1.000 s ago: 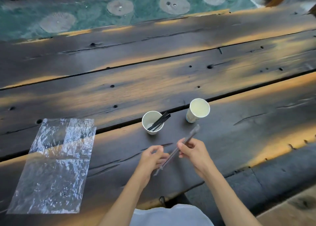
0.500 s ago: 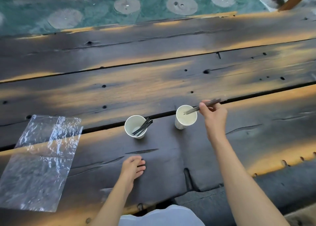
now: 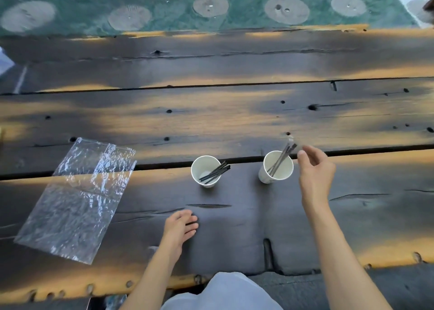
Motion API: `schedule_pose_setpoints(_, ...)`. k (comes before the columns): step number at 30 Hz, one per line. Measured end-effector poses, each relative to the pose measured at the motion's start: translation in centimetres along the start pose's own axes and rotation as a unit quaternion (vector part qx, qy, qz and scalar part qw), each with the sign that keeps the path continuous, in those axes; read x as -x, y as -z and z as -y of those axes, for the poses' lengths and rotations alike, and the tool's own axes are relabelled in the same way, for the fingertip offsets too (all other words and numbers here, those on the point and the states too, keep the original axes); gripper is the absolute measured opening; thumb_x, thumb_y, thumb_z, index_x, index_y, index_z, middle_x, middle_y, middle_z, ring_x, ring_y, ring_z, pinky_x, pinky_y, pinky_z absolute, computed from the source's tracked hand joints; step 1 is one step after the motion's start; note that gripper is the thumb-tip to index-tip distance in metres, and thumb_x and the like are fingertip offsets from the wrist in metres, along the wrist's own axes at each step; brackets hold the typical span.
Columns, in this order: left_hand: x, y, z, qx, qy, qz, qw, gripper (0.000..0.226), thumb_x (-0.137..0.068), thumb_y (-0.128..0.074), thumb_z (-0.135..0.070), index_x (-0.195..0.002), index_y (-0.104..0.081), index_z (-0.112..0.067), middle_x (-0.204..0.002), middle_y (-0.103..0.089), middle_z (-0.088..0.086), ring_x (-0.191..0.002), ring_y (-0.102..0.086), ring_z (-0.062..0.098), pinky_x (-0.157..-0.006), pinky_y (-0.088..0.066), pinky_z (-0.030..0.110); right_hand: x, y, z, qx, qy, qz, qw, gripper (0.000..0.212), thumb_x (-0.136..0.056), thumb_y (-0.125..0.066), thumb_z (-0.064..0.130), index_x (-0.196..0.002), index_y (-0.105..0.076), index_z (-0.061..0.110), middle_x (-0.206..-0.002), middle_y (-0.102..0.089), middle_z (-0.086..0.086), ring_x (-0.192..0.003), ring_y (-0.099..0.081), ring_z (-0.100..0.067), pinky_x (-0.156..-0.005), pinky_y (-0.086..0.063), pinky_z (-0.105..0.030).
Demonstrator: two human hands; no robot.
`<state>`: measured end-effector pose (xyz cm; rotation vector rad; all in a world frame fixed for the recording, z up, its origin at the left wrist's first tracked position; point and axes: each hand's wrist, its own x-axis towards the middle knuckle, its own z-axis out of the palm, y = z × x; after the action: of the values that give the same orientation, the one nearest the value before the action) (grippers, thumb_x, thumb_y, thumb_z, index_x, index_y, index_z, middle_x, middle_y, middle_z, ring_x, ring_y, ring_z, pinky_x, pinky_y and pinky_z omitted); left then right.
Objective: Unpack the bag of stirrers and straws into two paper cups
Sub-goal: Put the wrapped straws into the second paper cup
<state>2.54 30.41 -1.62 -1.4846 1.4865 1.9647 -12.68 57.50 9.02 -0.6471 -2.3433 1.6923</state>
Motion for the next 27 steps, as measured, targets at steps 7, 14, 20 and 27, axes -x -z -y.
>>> schedule_pose_setpoints(7,-1.3,10.3,-2.4,0.093,-0.045,-0.139,0.985,0.012,-0.099,-0.052,-0.009,-0.102,-0.063,-0.006,-0.086,-0.067,0.012,-0.074,-0.064,0.024,-0.074,-0.053,0.033,9.9,-7.2,4.1,-0.104,0.024,0.091,0.99,0.021,-0.092,-0.049,-0.002,-0.092,-0.065,0.011,-0.087,-0.069,-0.006,-0.079,-0.066,-0.02,-0.078,-0.054,-0.026)
schedule_pose_setpoints(14,-3.4,21.5,-2.6,0.121,-0.073,-0.279,0.95,0.015,-0.097,-0.05,-0.001,-0.106,-0.063,-0.004,-0.087,-0.065,0.012,-0.066,-0.058,0.017,-0.061,-0.05,0.027,19.9,-16.7,2.3,-0.084,-0.091,0.303,0.945,0.02,-0.093,-0.047,-0.008,-0.091,-0.063,0.004,-0.073,-0.063,-0.007,-0.053,-0.056,-0.012,-0.056,-0.05,-0.022)
schedule_pose_setpoints(20,-5.0,27.4,-1.1,0.07,-0.05,-0.35,0.933,0.021,-0.091,-0.054,0.001,-0.103,-0.067,-0.008,-0.095,-0.069,0.011,-0.078,-0.061,0.025,-0.071,-0.053,0.037,25.1,-22.4,-1.1,0.024,-0.167,0.413,0.895,0.02,-0.09,-0.044,-0.007,-0.092,-0.061,0.003,-0.073,-0.064,-0.007,-0.052,-0.055,-0.012,-0.051,-0.046,-0.022)
schedule_pose_setpoints(27,-4.7,26.9,1.1,-0.298,-0.078,-0.304,0.901,0.059,-0.085,-0.072,-0.015,-0.136,-0.047,-0.03,-0.119,-0.052,0.01,-0.091,-0.047,0.021,-0.073,-0.041,0.037,26.9,-25.7,-2.9,0.097,-0.225,0.428,0.87,0.023,-0.091,-0.04,-0.007,-0.088,-0.059,0.006,-0.071,-0.064,-0.006,-0.049,-0.055,-0.013,-0.048,-0.047,-0.023)
